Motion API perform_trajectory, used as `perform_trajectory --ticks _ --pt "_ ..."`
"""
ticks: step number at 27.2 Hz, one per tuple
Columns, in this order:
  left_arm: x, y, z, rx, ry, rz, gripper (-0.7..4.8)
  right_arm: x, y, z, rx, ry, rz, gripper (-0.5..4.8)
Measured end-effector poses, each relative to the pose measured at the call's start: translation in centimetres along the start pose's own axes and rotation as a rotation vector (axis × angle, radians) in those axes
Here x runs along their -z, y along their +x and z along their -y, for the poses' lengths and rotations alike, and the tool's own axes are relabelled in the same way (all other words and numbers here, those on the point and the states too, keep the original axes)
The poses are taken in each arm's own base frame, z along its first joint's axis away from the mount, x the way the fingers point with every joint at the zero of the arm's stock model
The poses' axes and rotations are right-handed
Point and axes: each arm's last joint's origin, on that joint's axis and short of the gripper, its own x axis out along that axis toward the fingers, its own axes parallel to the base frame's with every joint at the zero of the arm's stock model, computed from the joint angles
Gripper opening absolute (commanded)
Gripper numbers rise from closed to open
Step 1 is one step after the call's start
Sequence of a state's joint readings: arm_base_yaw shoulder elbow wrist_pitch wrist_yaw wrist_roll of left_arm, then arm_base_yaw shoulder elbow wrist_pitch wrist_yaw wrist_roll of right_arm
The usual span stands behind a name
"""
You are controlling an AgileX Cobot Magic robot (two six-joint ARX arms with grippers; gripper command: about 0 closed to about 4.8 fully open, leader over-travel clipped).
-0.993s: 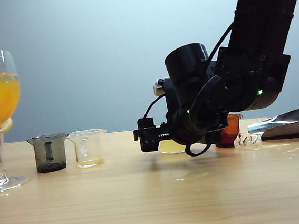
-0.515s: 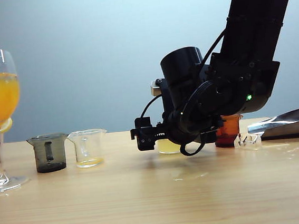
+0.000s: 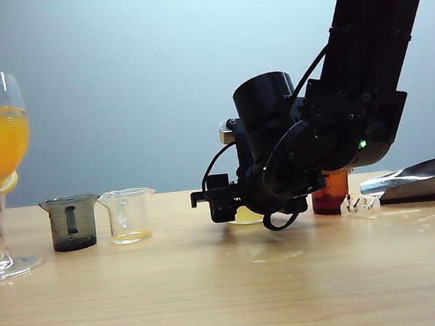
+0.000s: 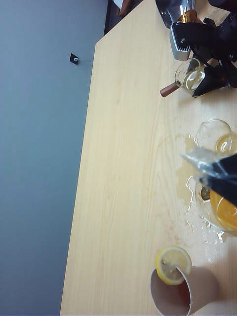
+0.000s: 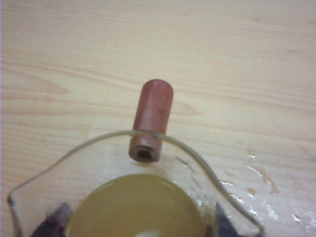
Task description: Pick up the third measuring cup from the left, pour the pineapple juice inside into the goblet, and finally put the measuring cup back in its original place.
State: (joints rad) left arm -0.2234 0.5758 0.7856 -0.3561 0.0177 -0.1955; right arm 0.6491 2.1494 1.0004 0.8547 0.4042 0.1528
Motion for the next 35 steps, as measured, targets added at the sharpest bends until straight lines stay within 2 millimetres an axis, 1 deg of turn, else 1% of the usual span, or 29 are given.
perform_trajectory --ticks 5,8,11,17,19,23,24,26,28,31,35 --pt "0.0 0.0 0.0 0.000 0.000 0.000 -0.06 0.0 0.0 -0.1 -0.011 -0.001 -0.001 -0.06" --pt "0.1 0.0 0.0 -0.001 0.023 -0.007 -0.06 -0.1 -0.4 -0.7 -0.042 -0.004 0.000 -0.06" --pt "0.3 0.0 -0.1 -0.003 0.026 -0.031 -0.06 -1.2 -1.0 -1.3 -0.066 -0.002 0.022 -0.06" --pt "0.9 0.0 -0.1 0.025 0.033 -0.097 -0.06 -3.1 -1.9 -1.8 -0.095 -0.004 0.050 -0.06" --pt "0.7 -0.4 0.0 0.019 0.033 -0.132 -0.06 -4.8 -2.8 -2.0 -0.120 -0.016 0.078 -0.06" --pt "-0.3 -1.2 0.1 0.002 0.039 -0.131 -0.06 -7.2 -4.0 -2.1 -0.159 -0.009 0.127 -0.06" --pt "-0.6 -1.5 0.2 -0.002 0.041 -0.134 -0.06 -8.2 -4.5 -2.1 -0.184 -0.005 0.144 -0.06" --pt "-0.8 -1.8 0.2 -0.004 0.040 -0.149 -0.06 -9.6 -5.4 -2.0 -0.216 0.002 0.165 -0.06" --pt "-0.7 -2.0 0.2 -0.007 0.036 -0.162 -0.06 -10.6 -5.9 -2.0 -0.247 0.002 0.172 -0.06" --pt "-0.5 -1.9 0.2 -0.010 0.035 -0.184 -0.06 -12.4 -6.1 -2.4 -0.310 -0.004 0.165 -0.06" --pt "-0.5 -1.9 0.2 -0.009 0.029 -0.187 -0.06 -15.2 -5.9 -3.6 -0.418 -0.017 0.152 -0.06"
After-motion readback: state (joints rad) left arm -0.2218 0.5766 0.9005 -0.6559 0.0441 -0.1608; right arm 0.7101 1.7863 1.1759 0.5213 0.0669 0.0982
